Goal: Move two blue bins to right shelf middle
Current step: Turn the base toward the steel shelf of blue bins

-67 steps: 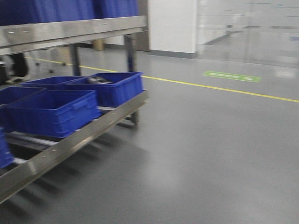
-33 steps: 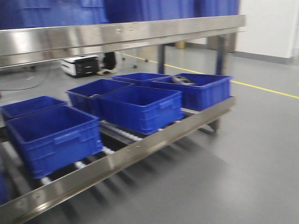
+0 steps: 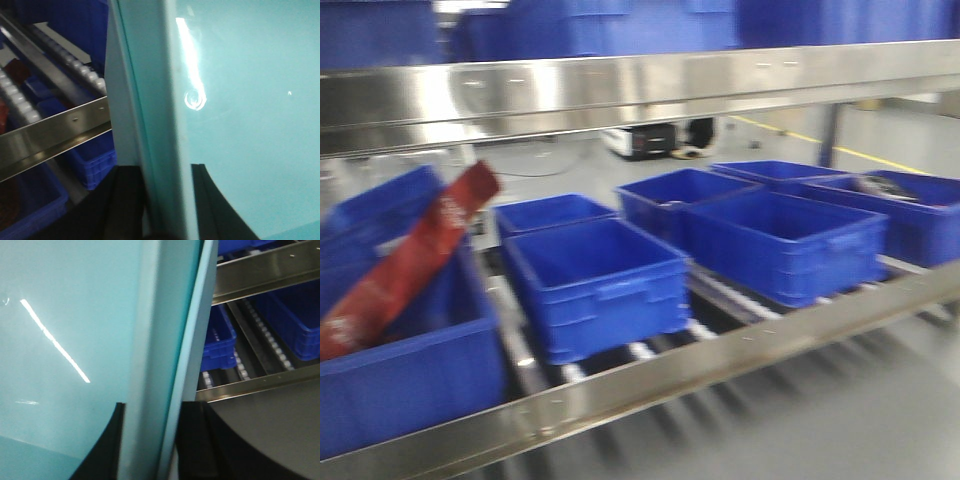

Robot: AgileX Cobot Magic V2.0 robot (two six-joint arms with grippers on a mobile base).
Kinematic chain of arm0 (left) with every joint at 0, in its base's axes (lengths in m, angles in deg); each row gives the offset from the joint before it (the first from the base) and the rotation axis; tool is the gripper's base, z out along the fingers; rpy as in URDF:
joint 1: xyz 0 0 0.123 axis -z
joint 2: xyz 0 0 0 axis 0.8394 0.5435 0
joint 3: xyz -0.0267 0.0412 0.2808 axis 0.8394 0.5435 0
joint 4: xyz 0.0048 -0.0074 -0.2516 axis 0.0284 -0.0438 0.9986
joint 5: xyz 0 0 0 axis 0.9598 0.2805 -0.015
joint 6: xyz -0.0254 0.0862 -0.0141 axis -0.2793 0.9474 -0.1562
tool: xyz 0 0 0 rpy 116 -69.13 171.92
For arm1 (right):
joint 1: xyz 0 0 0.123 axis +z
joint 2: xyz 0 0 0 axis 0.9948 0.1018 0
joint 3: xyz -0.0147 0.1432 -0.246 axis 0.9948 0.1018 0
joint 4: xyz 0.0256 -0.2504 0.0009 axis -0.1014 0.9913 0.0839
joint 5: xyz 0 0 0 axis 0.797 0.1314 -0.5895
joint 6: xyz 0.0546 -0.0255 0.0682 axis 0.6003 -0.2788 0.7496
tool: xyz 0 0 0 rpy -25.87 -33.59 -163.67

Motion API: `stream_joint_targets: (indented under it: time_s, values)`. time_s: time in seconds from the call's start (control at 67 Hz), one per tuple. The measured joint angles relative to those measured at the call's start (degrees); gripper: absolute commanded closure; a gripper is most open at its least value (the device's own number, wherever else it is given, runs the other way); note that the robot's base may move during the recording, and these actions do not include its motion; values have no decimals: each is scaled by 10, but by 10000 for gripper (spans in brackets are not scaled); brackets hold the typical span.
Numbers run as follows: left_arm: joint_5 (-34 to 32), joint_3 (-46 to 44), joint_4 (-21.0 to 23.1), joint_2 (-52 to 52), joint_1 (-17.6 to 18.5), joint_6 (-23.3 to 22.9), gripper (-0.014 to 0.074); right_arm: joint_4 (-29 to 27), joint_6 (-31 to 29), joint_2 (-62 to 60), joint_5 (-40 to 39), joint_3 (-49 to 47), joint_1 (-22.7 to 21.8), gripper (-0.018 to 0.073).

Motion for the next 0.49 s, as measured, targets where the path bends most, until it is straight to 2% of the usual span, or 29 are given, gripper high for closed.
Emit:
stream_joint_targets:
  time_s: [0.493]
  values:
    - [0,0,0,0,0,0,707,0,0,0,0,0,0,711]
